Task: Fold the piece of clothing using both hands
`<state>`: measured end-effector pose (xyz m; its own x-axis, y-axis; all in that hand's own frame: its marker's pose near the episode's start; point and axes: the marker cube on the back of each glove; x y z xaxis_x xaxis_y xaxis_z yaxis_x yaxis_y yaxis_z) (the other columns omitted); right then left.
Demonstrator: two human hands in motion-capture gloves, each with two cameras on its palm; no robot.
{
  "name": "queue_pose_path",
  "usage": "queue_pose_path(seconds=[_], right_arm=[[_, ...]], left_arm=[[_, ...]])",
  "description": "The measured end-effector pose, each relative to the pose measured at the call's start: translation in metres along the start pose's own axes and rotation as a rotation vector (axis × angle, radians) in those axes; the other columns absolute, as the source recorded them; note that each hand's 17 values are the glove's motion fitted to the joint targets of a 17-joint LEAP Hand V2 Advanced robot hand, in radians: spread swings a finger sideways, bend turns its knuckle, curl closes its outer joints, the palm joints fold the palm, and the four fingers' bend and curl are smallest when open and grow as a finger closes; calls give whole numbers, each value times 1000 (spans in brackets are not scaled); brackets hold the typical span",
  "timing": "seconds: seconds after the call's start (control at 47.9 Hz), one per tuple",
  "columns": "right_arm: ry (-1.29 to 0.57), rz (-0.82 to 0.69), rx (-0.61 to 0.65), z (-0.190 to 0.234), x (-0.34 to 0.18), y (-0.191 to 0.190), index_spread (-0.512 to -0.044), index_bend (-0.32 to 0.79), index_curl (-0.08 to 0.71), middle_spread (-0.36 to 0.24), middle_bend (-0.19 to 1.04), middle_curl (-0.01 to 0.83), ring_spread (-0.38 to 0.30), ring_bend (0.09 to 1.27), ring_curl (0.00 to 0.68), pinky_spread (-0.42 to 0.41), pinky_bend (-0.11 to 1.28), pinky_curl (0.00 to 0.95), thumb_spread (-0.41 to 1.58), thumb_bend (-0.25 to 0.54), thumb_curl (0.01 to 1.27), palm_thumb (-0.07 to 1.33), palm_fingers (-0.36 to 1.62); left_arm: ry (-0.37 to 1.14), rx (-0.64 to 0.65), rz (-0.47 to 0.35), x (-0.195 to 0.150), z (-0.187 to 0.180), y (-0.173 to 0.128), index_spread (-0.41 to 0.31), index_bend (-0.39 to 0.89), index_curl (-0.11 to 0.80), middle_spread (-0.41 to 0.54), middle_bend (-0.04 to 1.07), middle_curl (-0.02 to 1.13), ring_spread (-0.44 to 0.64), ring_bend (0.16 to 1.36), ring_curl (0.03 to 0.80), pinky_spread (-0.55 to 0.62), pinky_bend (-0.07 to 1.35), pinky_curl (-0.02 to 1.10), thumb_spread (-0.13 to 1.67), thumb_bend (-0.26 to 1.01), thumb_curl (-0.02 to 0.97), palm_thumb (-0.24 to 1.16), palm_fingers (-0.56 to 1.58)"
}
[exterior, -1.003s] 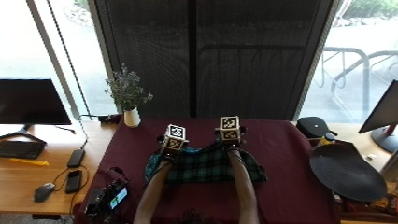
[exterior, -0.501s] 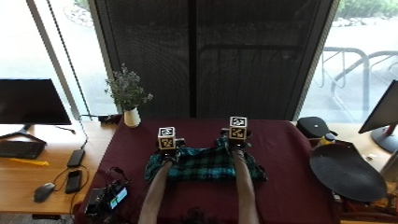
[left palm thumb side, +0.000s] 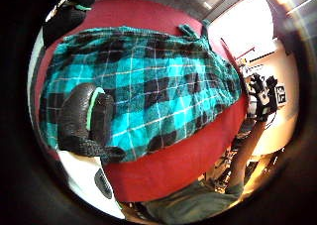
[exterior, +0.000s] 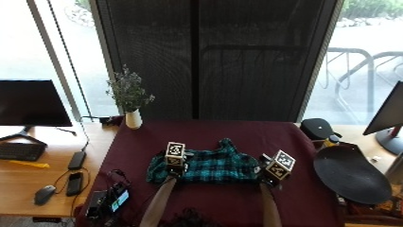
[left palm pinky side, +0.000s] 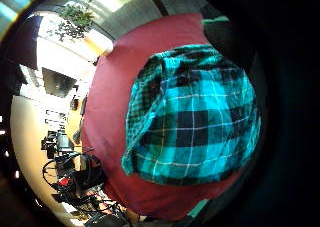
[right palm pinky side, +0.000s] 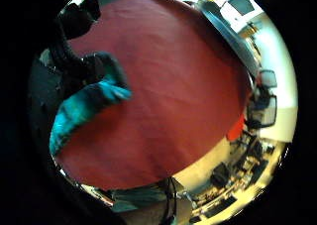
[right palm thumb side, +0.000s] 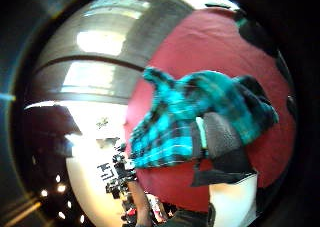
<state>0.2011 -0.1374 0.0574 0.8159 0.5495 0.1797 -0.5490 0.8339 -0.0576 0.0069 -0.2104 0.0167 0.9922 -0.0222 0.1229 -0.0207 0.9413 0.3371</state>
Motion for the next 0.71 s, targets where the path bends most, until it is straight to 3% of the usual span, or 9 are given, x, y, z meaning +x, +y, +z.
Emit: queue_pose_path(seconds=[0.125,0.23,0.355,0.439,0.46,0.481,0.564,0.648,0.71], right_arm=[[61,144,-81,14,22,8,-309,-45,228,-84,118,329,-34,586,429,1,805,416,1130,-69,379,621,561],[-17,126,-22,12,15,8,-317,-85,135,-50,149,315,-62,762,452,-50,927,426,1158,-65,343,489,615],[-85,177,-91,38,10,-3,-322,-84,50,-6,170,324,-97,901,478,-124,1025,436,1173,-40,323,418,677],[-170,143,-45,25,-4,7,-327,-43,32,13,179,333,-106,910,484,-149,1044,440,1186,-21,330,459,674],[-207,129,-59,24,-8,9,-315,121,80,15,149,327,-113,866,471,-158,1008,429,1196,56,363,590,732],[-265,106,-86,24,-13,11,-303,186,103,17,132,320,-115,840,463,-167,979,418,1193,62,368,613,772],[-534,34,-162,20,-34,19,-278,322,190,8,94,299,-138,755,434,-204,893,388,1176,122,408,767,897],[-589,179,-142,5,-39,28,-264,335,233,-23,107,290,-177,714,423,-247,841,369,1138,162,439,892,985],[-717,132,-135,-12,-60,35,-258,271,248,-47,128,293,-199,706,424,-265,812,363,1080,176,464,970,1007]], left_arm=[[-74,-156,-40,-9,26,14,-150,153,394,-146,215,451,-36,450,394,201,316,215,1308,-30,272,511,591],[24,-429,-55,0,48,43,-141,138,391,-103,154,436,29,427,389,223,357,247,1352,-37,248,423,485],[149,-539,-63,1,70,53,-118,123,378,-42,138,409,115,451,388,263,410,281,1380,-50,207,266,362],[135,-524,-79,-2,71,53,-107,151,381,0,141,391,181,449,384,295,445,299,1395,-45,177,154,291],[132,-526,-81,-3,71,53,-101,153,380,14,140,381,200,442,374,301,439,295,1402,-42,172,134,264],[132,-533,-81,-2,71,53,-99,156,381,21,145,379,209,446,374,306,444,299,1405,-37,169,121,260],[144,-559,-80,-1,70,54,-93,166,382,35,158,370,243,454,365,329,453,306,1414,-23,162,85,254],[143,-551,-93,-5,62,49,-90,167,386,45,167,366,268,464,362,343,455,311,1421,-13,161,68,246],[144,-559,-111,-11,45,43,-91,180,392,48,169,364,273,472,361,349,454,314,1429,6,169,92,267]])
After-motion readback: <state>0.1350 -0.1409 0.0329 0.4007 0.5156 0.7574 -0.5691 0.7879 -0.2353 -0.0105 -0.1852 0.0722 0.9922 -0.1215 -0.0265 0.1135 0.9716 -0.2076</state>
